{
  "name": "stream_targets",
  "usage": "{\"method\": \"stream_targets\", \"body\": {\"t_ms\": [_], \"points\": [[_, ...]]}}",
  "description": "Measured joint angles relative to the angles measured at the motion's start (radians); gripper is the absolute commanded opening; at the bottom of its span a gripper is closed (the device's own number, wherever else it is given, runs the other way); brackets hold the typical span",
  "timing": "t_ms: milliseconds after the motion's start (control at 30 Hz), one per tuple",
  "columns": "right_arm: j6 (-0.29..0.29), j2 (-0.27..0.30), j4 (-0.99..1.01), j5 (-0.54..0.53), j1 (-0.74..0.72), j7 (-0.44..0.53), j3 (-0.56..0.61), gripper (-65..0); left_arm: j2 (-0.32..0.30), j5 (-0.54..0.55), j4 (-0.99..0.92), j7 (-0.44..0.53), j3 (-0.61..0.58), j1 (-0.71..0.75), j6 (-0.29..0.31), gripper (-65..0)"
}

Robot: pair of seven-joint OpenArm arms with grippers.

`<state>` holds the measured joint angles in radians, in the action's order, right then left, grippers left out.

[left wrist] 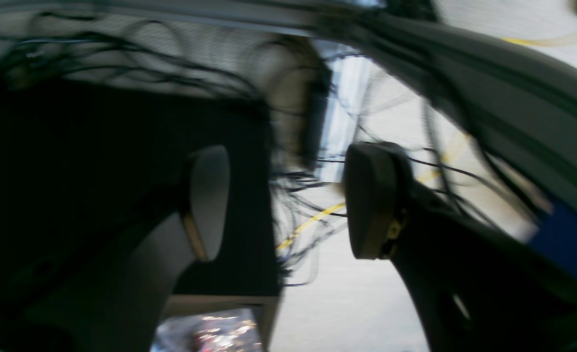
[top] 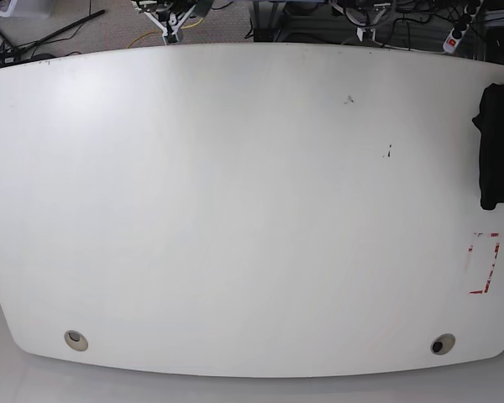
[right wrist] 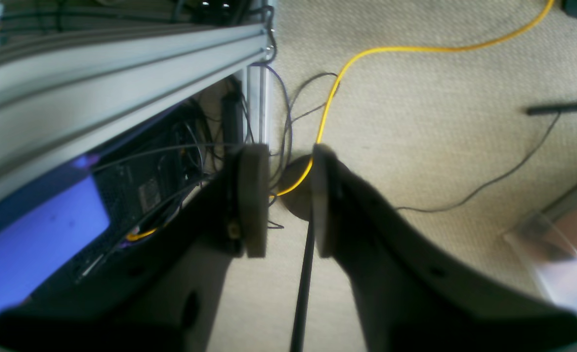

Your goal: Fold the T-shirt properly

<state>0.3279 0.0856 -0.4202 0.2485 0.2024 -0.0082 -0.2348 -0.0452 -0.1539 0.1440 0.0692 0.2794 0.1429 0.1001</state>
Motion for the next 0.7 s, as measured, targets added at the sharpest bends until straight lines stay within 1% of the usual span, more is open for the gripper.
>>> {"method": "stream_targets", "body": {"t_ms": [67,133,200,267,700], "points": [[-0.007,0.002,0.024,0.006,-0.022,-0.001,0.0,-50.1,-0.003,0.0,-0.002,-0.003,0.0,-0.01,-0.021,-30.4],[-0.006,0.008,0.043,0.007,-0.04,-0.002,0.0,-50.1,-0.005,0.0,-0.003,-0.015,0.0,-0.019,-0.024,-30.4],[-0.006,0.014,0.064,0.006,-0.061,-0.002,0.0,-50.1,-0.005,0.0,-0.003,-0.04,0.0,-0.027,-0.025,-30.4],[-0.01,0.021,0.083,0.006,-0.077,0.001,0.0,-49.9,-0.005,0.0,-0.003,-0.043,0.0,-0.033,-0.025,-30.4],[-0.01,0.023,0.093,0.006,-0.077,0.0,0.0,-49.8,0.001,0.0,-0.002,-0.037,0.0,-0.029,-0.026,-30.4]]}}
